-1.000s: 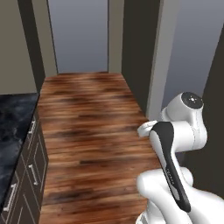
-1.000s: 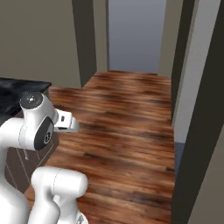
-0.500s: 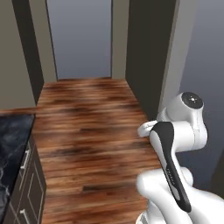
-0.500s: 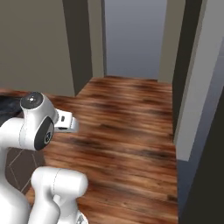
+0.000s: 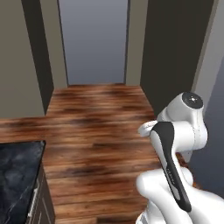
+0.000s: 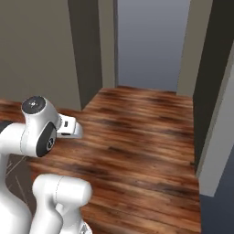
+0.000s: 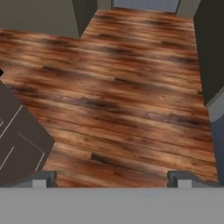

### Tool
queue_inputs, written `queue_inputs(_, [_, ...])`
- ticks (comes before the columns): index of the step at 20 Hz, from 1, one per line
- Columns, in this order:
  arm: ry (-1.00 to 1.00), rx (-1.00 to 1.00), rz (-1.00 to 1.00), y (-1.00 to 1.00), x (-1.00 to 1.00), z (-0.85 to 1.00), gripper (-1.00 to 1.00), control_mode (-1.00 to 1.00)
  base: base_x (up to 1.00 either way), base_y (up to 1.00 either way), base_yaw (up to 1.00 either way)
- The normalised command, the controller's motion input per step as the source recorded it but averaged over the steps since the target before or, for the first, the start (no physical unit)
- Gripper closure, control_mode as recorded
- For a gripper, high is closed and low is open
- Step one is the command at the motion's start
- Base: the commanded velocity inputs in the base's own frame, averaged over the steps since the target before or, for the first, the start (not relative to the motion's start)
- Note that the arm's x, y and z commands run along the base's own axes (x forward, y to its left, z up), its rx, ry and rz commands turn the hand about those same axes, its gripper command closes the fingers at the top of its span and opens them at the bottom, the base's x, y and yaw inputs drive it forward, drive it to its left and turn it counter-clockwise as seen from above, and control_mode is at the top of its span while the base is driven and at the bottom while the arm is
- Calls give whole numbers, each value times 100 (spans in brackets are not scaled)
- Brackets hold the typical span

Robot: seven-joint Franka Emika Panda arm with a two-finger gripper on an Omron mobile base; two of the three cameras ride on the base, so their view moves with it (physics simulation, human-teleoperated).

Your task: Take a sugar cube from the saucer and place it inside the coffee. Then, grab milk from the fridge and place it next to the coffee on the counter to sweeten the coffee.

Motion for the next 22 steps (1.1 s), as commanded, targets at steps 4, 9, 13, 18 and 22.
queue_inputs(4, [0,0,0,0,0,0,-100,100,100,27,24])
queue_inputs(9, [0,0,0,0,0,0,-100,100,100,16,27])
queue_inputs(13, [0,0,0,0,0,0,-100,100,100,4,35])
queue_inputs(18, [0,0,0,0,0,0,-100,100,100,0,55])
queue_inputs(22, [0,0,0,0,0,0,-100,100,100,0,62])
